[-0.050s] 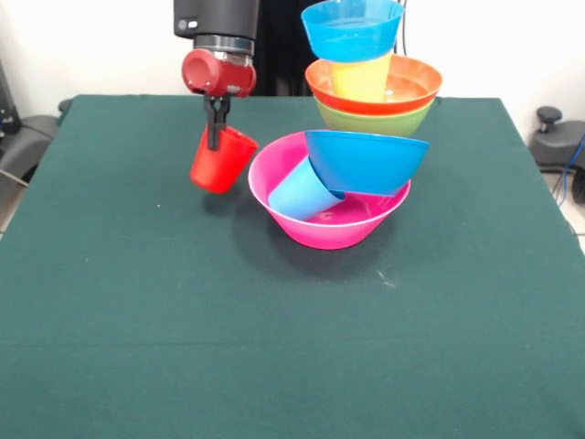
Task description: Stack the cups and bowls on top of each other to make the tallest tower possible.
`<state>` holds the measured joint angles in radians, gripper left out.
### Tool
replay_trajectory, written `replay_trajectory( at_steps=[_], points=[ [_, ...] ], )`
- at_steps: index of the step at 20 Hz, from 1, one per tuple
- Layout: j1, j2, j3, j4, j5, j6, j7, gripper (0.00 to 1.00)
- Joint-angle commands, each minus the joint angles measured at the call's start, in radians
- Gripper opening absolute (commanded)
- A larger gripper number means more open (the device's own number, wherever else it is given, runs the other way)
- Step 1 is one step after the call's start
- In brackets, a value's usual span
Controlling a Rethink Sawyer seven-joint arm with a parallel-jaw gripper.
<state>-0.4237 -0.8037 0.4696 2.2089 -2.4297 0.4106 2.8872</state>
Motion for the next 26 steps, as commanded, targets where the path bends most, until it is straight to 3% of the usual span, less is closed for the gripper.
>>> replay_trajectory(
  at_steps=[1,6,11,15,20,26],
  points=[
    [-0.035,0.011,-0.004,-0.089,-0.03,-0.198,-0.091,0.0],
    [-0.034,0.035,-0.034,-0.126,-0.057,-0.245,-0.13,0.0],
    [0.026,-0.055,-0.09,-0.098,-0.028,-0.338,-0.111,0.0],
    [0.198,-0.12,-0.26,-0.148,-0.023,-0.492,0.023,0.0],
    [0.376,-0.122,-0.45,-0.278,-0.106,-0.689,0.224,0.0],
    [0.439,-0.109,-0.539,-0.416,-0.14,-0.912,0.332,0.0]
  ],
)
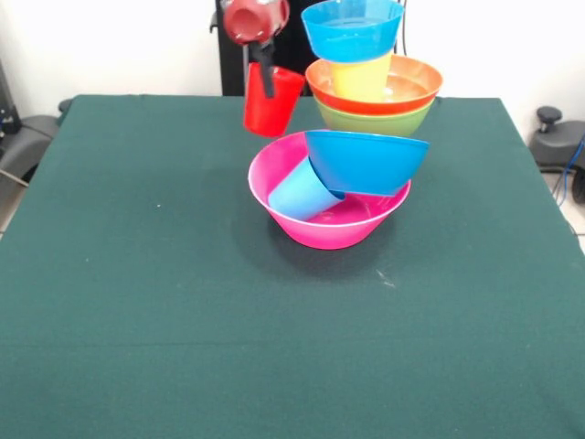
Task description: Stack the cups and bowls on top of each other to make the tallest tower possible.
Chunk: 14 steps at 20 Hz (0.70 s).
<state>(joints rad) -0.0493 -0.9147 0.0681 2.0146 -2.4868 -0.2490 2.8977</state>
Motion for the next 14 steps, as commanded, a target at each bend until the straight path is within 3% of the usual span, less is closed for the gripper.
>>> replay_trajectory(
  at_steps=[1,4,11,14],
  points=[
    [0.076,0.007,-0.156,-0.244,-0.084,-0.28,0.332,0.0],
    [0.093,0.029,-0.197,-0.306,-0.089,-0.348,0.323,0.0],
    [-0.005,0.079,-0.137,-0.374,-0.034,-0.382,0.124,0.0],
    [-0.018,0.099,-0.133,-0.418,-0.044,-0.401,0.119,0.0]
  ],
)
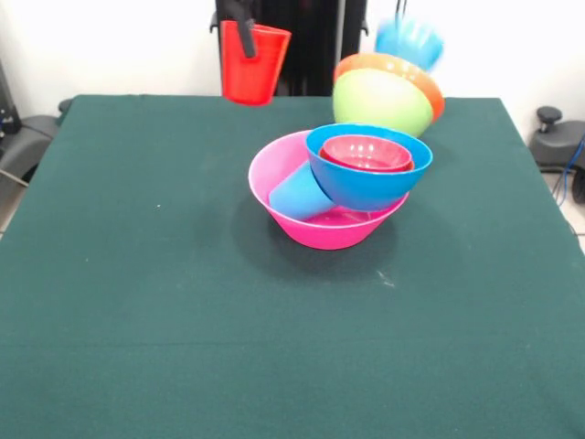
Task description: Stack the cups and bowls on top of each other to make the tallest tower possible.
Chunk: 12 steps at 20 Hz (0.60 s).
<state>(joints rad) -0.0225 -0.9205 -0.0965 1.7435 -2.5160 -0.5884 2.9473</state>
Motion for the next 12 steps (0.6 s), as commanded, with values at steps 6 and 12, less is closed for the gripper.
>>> replay_trajectory(
  at_steps=[6,12],
  points=[
    [-0.011,0.11,-0.009,-0.201,-0.075,-0.171,0.094,0.0],
    [0.098,0.085,-0.096,-0.269,-0.112,-0.356,0.266,0.0]
  ],
)
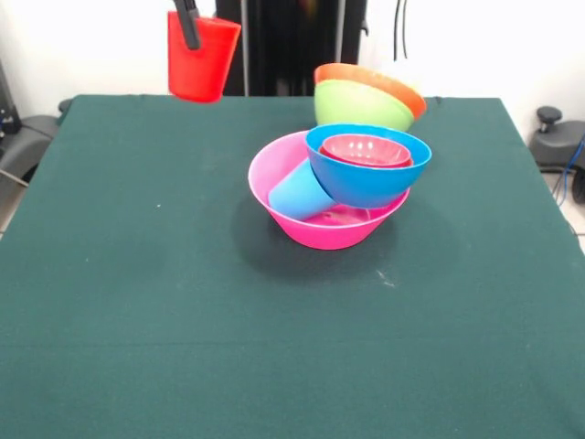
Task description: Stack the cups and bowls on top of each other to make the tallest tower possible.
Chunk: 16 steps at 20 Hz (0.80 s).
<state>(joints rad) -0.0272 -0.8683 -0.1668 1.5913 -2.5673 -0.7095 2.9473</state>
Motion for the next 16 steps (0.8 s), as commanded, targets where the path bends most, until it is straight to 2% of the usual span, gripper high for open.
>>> replay_trajectory(
  at_steps=[1,5,8,16],
  points=[
    [0.129,0.03,-0.046,-0.133,-0.071,-0.259,0.303,0.0],
    [0.207,0.027,-0.117,-0.205,-0.07,-0.353,0.38,0.0],
    [0.223,0.044,-0.137,-0.272,-0.045,-0.407,0.417,0.0],
    [0.274,0.113,-0.163,-0.362,0.043,-0.388,0.504,0.0]
  ],
)
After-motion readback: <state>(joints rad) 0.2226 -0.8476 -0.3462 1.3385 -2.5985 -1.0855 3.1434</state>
